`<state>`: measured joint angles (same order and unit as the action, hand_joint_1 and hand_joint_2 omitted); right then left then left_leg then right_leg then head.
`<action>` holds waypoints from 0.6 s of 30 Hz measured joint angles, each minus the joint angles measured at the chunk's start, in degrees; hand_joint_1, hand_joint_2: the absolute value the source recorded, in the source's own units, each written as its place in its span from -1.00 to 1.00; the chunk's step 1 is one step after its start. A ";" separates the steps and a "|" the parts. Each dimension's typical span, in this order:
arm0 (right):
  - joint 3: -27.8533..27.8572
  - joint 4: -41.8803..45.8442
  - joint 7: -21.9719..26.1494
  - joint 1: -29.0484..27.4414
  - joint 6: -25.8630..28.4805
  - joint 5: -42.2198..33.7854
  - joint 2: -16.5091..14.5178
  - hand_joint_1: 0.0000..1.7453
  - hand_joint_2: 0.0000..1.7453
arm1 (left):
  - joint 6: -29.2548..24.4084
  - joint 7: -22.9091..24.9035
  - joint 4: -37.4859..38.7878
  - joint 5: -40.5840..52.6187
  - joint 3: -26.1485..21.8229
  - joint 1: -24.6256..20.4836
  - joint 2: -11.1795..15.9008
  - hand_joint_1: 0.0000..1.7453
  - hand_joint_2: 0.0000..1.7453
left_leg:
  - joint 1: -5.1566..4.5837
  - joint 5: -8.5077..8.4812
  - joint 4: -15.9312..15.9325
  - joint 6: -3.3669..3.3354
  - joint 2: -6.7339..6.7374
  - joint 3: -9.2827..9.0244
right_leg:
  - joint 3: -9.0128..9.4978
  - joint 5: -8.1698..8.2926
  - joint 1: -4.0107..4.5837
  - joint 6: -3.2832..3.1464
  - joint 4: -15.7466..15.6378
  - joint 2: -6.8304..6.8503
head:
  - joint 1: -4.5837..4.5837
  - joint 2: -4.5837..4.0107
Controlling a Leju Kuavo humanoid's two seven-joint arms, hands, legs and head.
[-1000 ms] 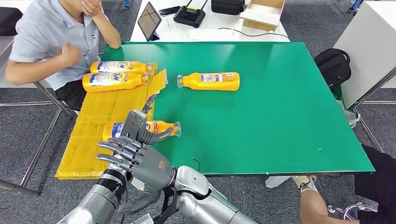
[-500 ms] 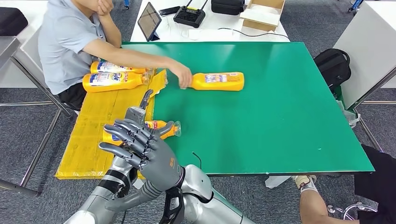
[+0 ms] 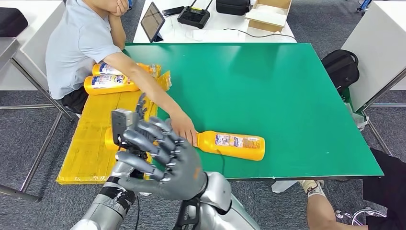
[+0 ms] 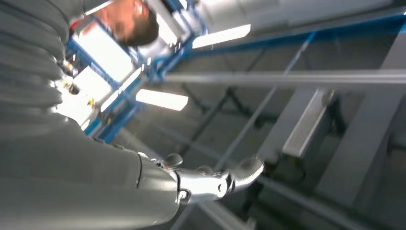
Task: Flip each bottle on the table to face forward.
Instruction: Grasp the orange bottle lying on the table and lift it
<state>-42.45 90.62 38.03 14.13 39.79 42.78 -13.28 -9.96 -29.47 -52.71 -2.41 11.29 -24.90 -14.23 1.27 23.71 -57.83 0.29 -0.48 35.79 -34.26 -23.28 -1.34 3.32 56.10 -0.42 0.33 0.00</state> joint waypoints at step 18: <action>24.29 16.83 0.00 -18.87 0.23 0.33 -1.40 -1.00 1.00 | -7.10 0.33 -20.55 1.81 -5.13 12.26 1.70 -1.00 1.00 | 0.00 0.07 0.00 0.02 0.00 0.06 | -0.03 -0.03 0.00 -0.01 -0.02 0.01 | 0.02 0.00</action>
<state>-18.16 107.45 38.03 -4.74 40.02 43.11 -14.69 -17.06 -29.14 -73.26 -0.60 6.15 -12.64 -12.53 1.27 23.78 -57.83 0.31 -0.49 35.84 -34.29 -23.32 -1.34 3.31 56.08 -0.41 0.35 0.00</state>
